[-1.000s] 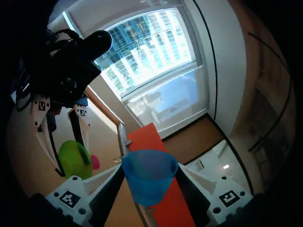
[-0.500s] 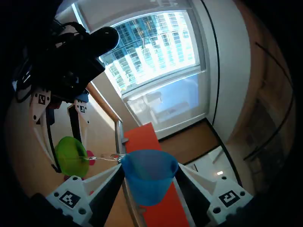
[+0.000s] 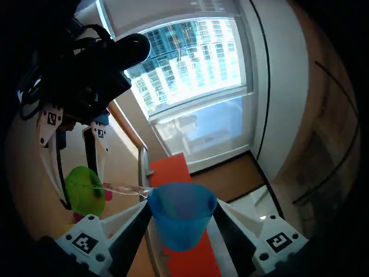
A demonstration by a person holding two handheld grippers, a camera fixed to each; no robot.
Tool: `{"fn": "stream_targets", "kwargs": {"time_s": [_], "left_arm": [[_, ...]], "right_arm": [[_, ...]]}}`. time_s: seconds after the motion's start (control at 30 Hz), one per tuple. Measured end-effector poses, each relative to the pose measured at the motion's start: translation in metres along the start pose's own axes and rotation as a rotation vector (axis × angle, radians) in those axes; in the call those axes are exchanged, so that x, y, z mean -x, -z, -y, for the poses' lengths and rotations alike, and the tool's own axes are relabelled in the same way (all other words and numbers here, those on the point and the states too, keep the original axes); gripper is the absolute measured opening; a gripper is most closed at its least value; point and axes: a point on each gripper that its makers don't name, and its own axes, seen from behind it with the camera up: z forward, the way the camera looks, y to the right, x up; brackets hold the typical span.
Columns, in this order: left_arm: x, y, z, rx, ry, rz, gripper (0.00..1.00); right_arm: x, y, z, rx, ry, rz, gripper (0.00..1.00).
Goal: Pour water
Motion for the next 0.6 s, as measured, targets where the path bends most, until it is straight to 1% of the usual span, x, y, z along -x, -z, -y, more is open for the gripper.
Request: {"fn": "stream_targets", "kwargs": {"time_s": [0.37, 0.6], "left_arm": [[-0.001, 0.0001, -0.0033, 0.006, -0.005, 0.001, 0.87], [-0.0007, -0.0001, -0.0055, 0.012, -0.006, 0.004, 0.87]], "right_arm": [[0.0035, 0.0003, -0.0041, 0.01, 0.07, 0.008, 0.91], [0.0022, -0.0011, -0.0059, 0.011, 0.09, 0.01, 0.91]]}}
